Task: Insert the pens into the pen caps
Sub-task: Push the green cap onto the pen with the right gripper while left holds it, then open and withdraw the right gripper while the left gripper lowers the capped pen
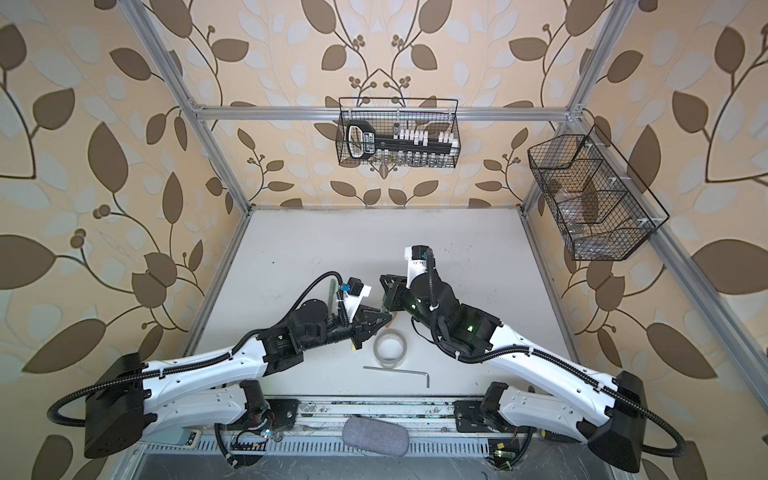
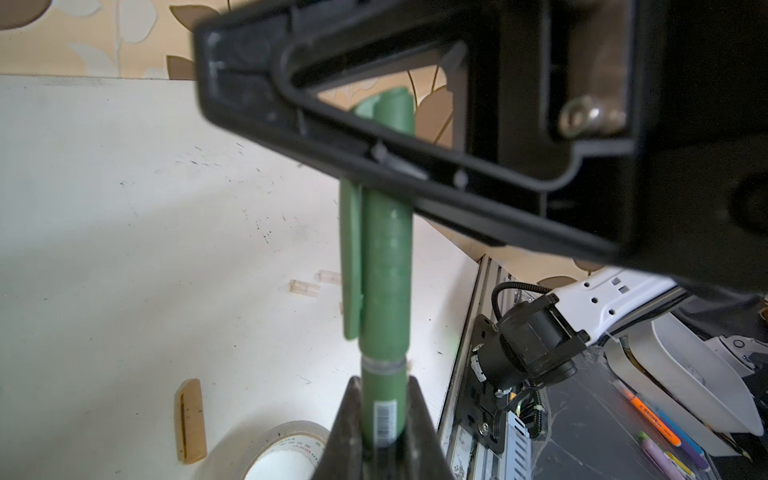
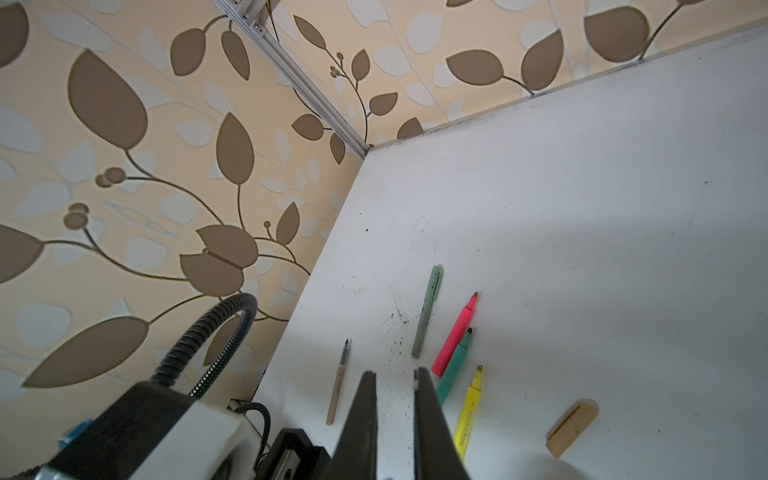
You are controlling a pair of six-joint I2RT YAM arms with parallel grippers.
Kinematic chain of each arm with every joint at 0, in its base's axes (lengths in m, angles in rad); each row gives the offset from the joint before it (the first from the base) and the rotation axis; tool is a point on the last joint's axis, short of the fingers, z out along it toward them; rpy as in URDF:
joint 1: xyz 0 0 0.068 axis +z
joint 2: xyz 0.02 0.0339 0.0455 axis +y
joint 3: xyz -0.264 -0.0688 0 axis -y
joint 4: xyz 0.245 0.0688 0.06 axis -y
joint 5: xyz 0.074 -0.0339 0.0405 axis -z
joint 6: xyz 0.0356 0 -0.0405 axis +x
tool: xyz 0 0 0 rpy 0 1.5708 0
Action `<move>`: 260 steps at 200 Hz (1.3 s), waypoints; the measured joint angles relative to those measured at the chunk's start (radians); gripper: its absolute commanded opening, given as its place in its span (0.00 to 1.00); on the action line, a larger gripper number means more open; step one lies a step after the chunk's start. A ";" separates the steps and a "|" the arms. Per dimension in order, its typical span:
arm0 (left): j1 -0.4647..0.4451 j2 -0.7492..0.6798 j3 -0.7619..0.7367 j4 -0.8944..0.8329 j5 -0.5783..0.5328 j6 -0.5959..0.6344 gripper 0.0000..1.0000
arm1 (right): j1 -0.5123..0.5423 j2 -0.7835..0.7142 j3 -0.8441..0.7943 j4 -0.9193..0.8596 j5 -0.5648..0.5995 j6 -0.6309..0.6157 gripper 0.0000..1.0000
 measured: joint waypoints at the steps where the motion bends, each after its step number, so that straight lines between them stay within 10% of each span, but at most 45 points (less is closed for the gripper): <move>1: 0.000 0.000 0.000 -0.001 0.000 0.000 0.00 | 0.001 0.000 -0.001 0.000 0.001 0.000 0.00; 140: -0.044 -0.032 0.182 -0.361 -0.174 0.156 0.00 | 0.136 -0.050 -0.180 0.370 0.248 0.021 0.00; 245: 0.104 -0.067 0.226 -0.425 0.185 0.106 0.00 | 0.182 -0.060 -0.214 0.520 0.262 -0.027 0.00; 260: 0.105 -0.083 0.220 -0.422 0.189 0.106 0.00 | 0.192 -0.063 -0.174 0.450 0.272 -0.028 0.21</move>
